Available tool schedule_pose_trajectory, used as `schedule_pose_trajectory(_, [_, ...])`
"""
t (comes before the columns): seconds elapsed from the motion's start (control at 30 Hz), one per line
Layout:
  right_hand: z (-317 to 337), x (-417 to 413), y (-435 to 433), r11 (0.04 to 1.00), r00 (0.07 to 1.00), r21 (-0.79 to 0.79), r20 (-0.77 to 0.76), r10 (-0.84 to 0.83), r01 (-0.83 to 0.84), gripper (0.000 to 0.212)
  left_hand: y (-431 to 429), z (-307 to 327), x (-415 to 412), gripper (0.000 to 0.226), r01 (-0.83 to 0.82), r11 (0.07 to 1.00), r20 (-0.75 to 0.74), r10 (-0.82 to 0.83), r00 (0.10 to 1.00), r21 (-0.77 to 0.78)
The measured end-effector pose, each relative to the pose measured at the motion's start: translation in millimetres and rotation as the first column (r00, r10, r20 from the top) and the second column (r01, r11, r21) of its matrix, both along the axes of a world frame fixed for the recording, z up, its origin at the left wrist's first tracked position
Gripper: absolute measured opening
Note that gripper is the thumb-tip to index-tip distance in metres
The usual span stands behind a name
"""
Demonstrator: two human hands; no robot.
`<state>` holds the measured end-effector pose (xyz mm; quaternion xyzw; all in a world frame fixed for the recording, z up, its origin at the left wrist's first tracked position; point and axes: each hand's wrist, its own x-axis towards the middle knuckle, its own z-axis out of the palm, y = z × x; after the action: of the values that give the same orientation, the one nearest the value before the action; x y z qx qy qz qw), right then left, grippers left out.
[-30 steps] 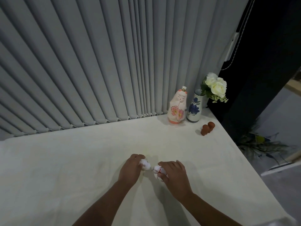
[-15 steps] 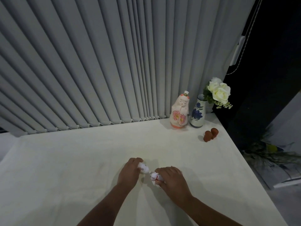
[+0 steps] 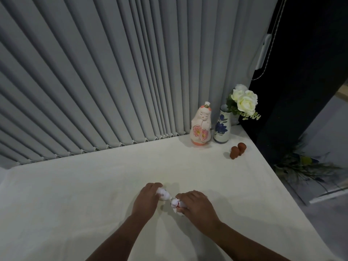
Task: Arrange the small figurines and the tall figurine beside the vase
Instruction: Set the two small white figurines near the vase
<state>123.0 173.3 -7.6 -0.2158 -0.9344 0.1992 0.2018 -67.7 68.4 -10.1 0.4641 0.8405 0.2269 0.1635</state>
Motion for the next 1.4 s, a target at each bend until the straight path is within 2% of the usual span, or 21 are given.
schedule_pose_trajectory(0.1, [7.2,-3.6,2.7,0.998,0.999,-0.051,0.015,-0.039,0.040,0.019,1.6,3.8,-7.3,0.054,0.045,0.999,0.026,-0.045,0.999,-0.007])
schedule_pose_trajectory(0.23, [9.5,-7.7,15.8,0.994,0.996,-0.068,0.023,-0.088,0.089,0.024,16.1,12.4,-15.9,0.036,0.071,0.997,0.039,-0.071,0.997,0.011])
schedule_pose_trajectory(0.47, [25.7,-23.4,58.9,0.982,0.984,-0.074,0.057,-0.168,0.172,0.029,65.1,17.3,-31.9,0.038,0.142,0.989,0.063,-0.145,0.987,0.050])
schedule_pose_trajectory(0.67, [36.2,-33.9,110.7,0.970,0.960,-0.031,0.155,-0.232,0.240,0.030,118.6,17.2,-47.2,0.034,0.206,0.973,0.047,-0.212,0.976,0.103])
schedule_pose_trajectory(0.93, [39.2,-38.4,163.1,0.949,0.923,-0.070,0.267,-0.278,0.307,0.039,177.7,17.4,-67.2,0.039,0.328,0.940,0.022,-0.331,0.943,0.088])
schedule_pose_trajectory(1.13, [31.4,-40.4,181.6,0.948,0.915,-0.080,0.296,-0.273,0.309,0.034,201.2,13.5,-71.4,0.039,0.349,0.934,0.010,-0.350,0.937,0.075])
schedule_pose_trajectory(1.4, [24.1,-41.3,186.0,0.938,0.921,-0.117,0.262,-0.287,0.326,0.034,212.9,-0.2,-76.2,0.038,0.303,0.951,0.042,-0.306,0.951,0.067])
